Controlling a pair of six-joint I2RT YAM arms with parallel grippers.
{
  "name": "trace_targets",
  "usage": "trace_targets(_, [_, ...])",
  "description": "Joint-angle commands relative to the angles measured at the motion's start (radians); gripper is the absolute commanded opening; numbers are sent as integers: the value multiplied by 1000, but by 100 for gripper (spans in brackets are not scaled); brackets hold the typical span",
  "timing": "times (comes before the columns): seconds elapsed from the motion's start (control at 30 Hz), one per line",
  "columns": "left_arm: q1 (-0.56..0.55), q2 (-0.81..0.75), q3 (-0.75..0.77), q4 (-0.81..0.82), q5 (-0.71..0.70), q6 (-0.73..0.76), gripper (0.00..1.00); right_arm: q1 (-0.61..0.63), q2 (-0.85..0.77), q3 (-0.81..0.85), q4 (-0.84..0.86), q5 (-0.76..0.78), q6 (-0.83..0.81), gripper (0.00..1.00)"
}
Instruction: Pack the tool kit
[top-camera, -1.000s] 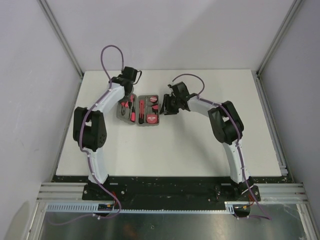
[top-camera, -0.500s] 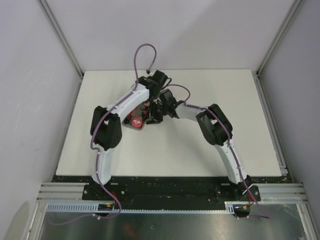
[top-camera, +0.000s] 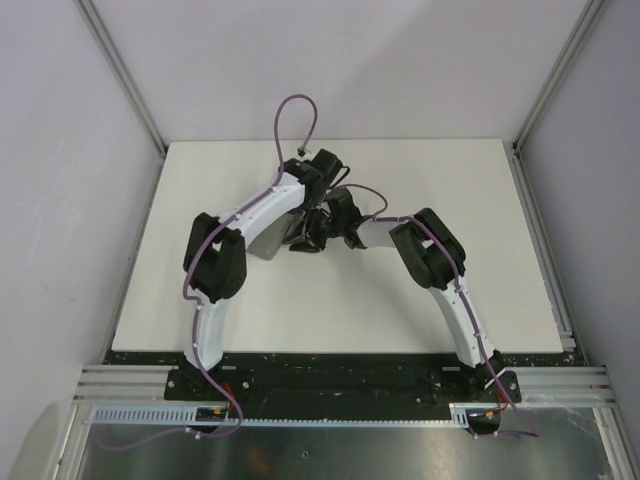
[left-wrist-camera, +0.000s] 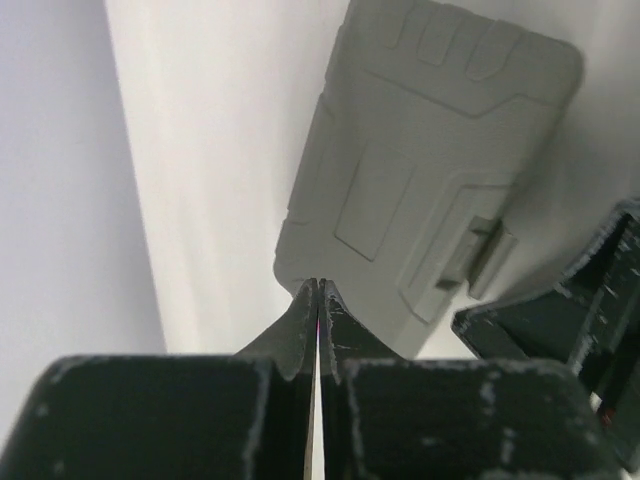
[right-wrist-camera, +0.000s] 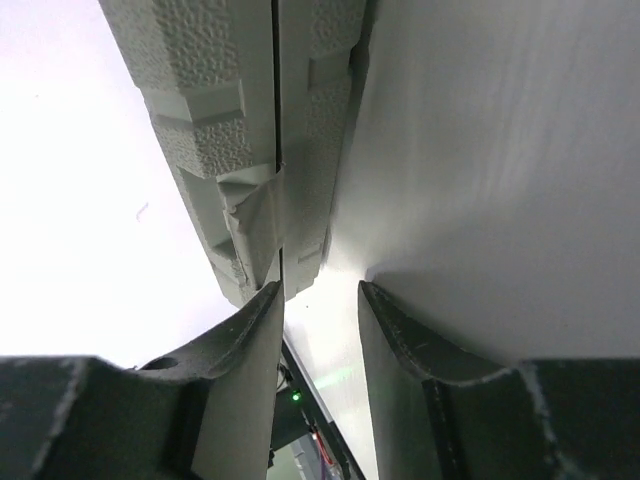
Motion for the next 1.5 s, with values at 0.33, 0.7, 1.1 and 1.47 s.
trace_targets(0.33, [133, -162, 84, 17, 266, -114, 9, -70, -115, -70, -207, 173, -211, 41])
trace_targets(0.7, [411, -151, -206, 278, 758, -201, 75, -76, -206, -8, -350, 269, -460, 42])
trace_targets(1.1, [432, -115, -457, 469, 921, -110, 95, -95, -222, -18, -392, 286, -519, 43])
trace_targets(1.47, [394, -179, -644, 417, 1015, -230, 78, -128, -222, -12, -334, 223, -497, 42])
